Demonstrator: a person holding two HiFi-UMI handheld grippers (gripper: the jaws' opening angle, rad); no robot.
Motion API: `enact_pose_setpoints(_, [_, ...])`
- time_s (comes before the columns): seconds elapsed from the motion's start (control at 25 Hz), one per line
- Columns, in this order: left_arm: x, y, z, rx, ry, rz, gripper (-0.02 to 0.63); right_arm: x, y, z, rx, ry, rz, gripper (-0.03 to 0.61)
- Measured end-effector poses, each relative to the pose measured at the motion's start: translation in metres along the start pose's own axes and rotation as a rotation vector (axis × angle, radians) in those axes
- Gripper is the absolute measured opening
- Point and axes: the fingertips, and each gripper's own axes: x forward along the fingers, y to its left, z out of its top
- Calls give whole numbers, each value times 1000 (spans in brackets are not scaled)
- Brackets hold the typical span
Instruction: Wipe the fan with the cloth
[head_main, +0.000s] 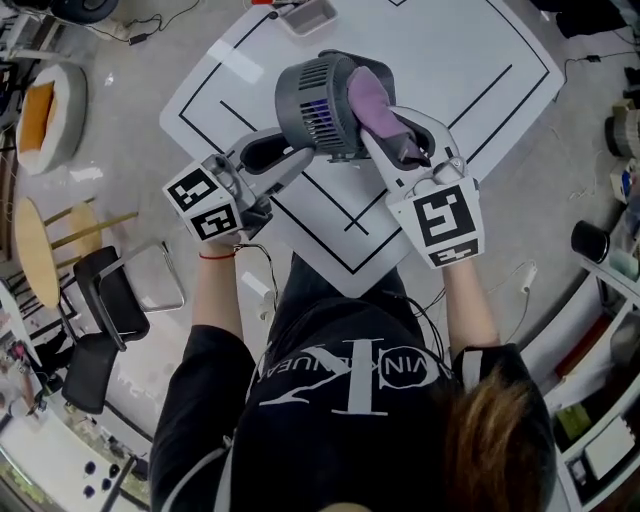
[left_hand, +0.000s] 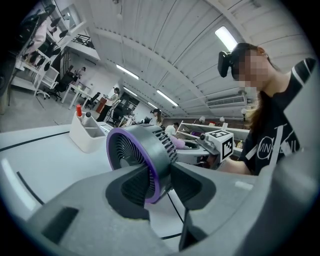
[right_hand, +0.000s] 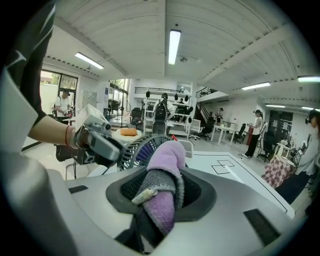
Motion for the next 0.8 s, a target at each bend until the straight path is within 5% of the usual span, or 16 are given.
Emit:
enact_pose_setpoints(0.24, [3,0,0,-11,-4,-9,135,-12,23,19,8,-81,88,130])
enact_pose_setpoints(0.56, [1,4,0,-32,-12,-17,137,-18,27,-4,76,-99,144,130])
enact_pose_setpoints(0.68, [1,4,-2,-40,-11,-23,137,-22,-5,-9,207,-127,76,132])
enact_pose_setpoints(0.8, [0,3,-2,-44,-15,-23,137,-4,-38,-31,243,-38,-18,133])
